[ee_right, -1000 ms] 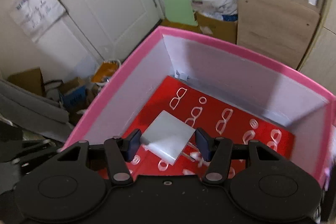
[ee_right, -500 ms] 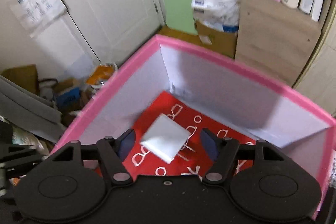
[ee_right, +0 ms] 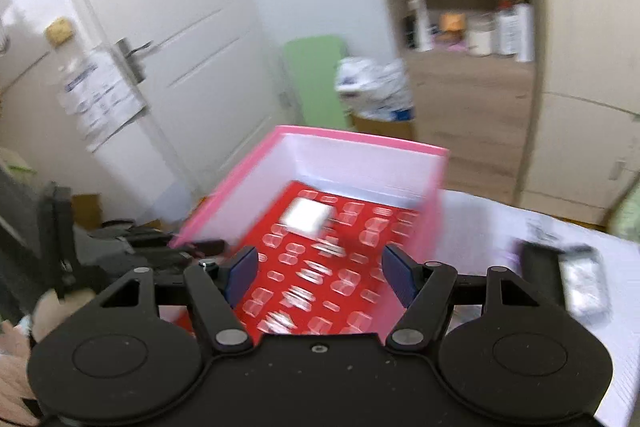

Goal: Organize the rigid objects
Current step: 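Carry the white charger into the pink box and open the right tool, then grasp the pink round compact case with the right tool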

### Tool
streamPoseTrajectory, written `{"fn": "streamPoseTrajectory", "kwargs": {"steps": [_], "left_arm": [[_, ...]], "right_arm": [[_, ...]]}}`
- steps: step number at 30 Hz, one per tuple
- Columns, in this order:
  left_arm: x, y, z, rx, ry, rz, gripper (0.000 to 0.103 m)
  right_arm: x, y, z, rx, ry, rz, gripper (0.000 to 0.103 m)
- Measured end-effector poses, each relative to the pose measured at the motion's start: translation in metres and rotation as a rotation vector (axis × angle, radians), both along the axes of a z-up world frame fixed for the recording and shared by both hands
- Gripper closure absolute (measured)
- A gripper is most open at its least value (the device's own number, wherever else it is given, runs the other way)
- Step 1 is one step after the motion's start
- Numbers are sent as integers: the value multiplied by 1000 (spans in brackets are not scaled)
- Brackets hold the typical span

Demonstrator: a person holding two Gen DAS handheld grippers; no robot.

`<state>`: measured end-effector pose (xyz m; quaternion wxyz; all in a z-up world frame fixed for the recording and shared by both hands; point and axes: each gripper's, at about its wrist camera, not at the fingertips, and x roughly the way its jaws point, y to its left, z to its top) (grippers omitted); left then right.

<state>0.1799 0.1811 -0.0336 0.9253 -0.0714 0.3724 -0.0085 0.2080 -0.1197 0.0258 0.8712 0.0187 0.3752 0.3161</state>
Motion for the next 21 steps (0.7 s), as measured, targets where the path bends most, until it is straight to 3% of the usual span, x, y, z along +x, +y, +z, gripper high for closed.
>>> {"fn": "streamPoseTrajectory", "kwargs": {"steps": [4,10,13,17,21], "left_arm": [[1,-2,1,8,0,0,90],[0,-4,1,21,2,4,90],[0,-4,2,26,1,4,90],[0,-4,2,36,1,1,90],[0,-5,3,42,0,-1,90]], "right_arm": [[-17,-40,-14,-28,-7,-132,30],[-29,-85,-55,-30,77,-271,30],[-34,-99,-74,-80,66,-324,30],[-34,-112,-97,-138,56,-332,30],[-29,-113,-113,-183,65,-272,30]]}}
